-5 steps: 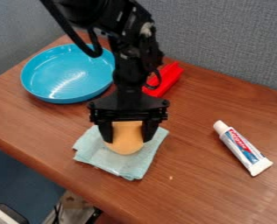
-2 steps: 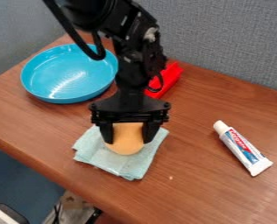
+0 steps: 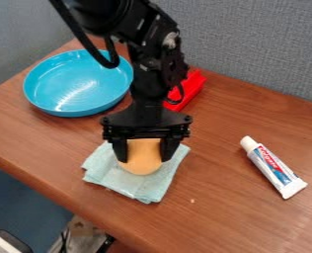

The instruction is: Put the yellow ball on the blue plate

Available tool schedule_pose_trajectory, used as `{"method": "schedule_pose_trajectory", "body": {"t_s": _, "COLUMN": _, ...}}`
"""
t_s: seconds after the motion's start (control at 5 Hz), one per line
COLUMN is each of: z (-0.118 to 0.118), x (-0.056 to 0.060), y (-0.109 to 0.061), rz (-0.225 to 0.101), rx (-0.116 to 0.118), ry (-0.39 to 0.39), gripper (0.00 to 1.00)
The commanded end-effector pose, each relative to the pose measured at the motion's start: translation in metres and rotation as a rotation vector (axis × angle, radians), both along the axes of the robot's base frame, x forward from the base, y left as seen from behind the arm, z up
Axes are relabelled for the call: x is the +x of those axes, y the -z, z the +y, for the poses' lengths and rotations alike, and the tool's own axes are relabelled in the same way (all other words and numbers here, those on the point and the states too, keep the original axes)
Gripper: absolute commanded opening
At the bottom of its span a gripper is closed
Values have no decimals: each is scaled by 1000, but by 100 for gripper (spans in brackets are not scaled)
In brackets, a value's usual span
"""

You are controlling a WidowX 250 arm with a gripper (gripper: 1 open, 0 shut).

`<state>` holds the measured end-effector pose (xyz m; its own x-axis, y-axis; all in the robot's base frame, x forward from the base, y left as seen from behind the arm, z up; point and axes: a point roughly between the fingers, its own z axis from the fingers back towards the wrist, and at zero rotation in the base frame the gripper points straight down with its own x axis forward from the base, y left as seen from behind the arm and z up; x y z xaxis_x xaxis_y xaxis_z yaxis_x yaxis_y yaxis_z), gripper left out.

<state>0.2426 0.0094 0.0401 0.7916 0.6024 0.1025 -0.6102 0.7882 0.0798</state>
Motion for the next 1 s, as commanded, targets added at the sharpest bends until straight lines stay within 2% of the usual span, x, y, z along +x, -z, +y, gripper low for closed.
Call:
{"method": "schedule_pose_trajectory", "body": {"t_s": 0.0, "z": 4, "x": -1, "y": 2, "rz": 6, "rx": 18, "ry": -4, "gripper": 100}}
{"method": "schedule_pose_trajectory", "body": {"t_s": 0.8, "z": 6, "x": -1, "y": 0, "rz": 5, "rx": 33, "ry": -21, "gripper": 100}}
